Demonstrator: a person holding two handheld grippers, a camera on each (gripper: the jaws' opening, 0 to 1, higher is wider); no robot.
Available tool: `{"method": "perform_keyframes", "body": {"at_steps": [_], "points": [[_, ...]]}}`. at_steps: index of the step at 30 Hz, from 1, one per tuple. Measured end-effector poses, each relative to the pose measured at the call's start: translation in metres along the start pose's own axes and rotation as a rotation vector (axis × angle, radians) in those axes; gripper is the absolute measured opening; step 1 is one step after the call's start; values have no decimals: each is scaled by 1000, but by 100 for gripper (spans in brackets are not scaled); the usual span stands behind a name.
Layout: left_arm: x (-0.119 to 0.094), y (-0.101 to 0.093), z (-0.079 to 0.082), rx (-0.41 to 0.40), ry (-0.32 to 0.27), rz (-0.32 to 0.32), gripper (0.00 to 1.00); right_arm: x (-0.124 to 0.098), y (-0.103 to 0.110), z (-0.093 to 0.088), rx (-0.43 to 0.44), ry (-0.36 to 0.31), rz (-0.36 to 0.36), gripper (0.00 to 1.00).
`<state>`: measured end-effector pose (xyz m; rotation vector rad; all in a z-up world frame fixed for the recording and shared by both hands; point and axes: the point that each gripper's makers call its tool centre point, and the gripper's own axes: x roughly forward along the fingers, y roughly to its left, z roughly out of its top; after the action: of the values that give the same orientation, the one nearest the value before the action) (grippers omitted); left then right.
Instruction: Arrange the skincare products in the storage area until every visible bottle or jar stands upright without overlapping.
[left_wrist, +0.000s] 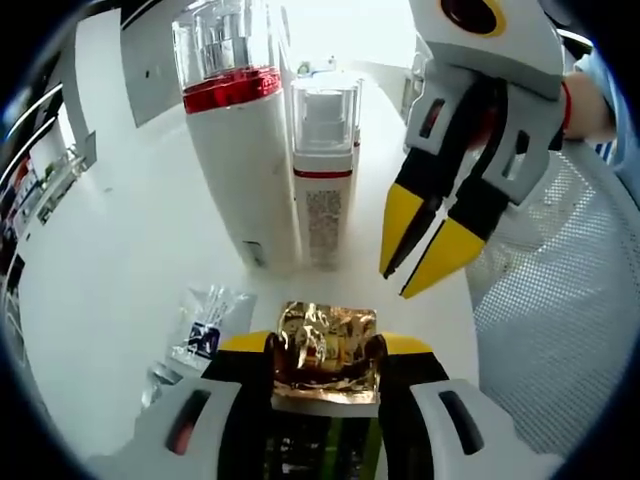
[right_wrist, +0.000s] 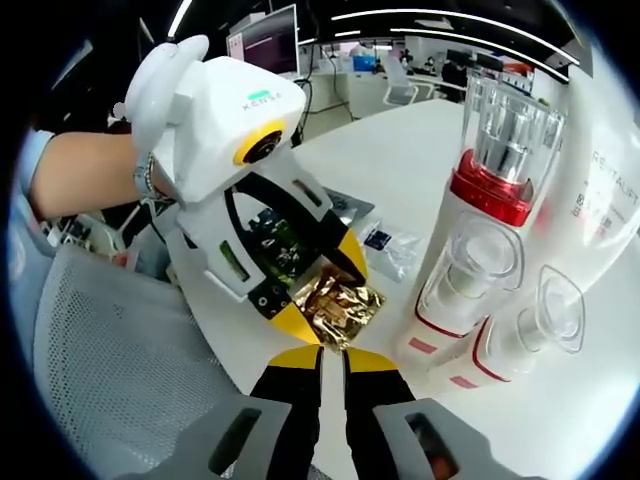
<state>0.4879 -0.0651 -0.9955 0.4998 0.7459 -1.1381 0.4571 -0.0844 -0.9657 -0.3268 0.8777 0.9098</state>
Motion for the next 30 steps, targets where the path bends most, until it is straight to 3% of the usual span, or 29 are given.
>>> {"method": "perform_keyframes", "body": {"at_steps": [30], "points": [[0,-5,3,-14,11,-25,40,-2,0,2,-8,-8,2,1]]}}
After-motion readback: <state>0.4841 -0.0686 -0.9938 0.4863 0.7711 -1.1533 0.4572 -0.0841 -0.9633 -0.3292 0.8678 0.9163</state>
